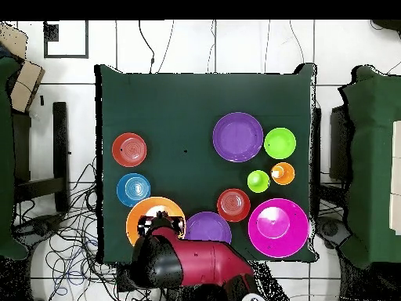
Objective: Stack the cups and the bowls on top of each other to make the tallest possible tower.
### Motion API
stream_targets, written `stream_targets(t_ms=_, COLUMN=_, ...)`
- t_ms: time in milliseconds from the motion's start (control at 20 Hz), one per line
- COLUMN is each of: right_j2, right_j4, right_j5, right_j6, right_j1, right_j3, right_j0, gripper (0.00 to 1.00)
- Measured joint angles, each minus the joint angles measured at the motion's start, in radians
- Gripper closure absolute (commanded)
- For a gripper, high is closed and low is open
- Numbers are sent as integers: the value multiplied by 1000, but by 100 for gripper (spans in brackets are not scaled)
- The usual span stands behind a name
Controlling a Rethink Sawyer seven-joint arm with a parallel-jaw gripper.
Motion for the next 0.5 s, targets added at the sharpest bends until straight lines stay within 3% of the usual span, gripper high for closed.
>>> stream_targets(t_ms=500, right_j2=-15, right_j4=-76, right_j5=-151, right_j6=0, right_j1=201, right_j3=-103, right_j0=2, gripper=100)
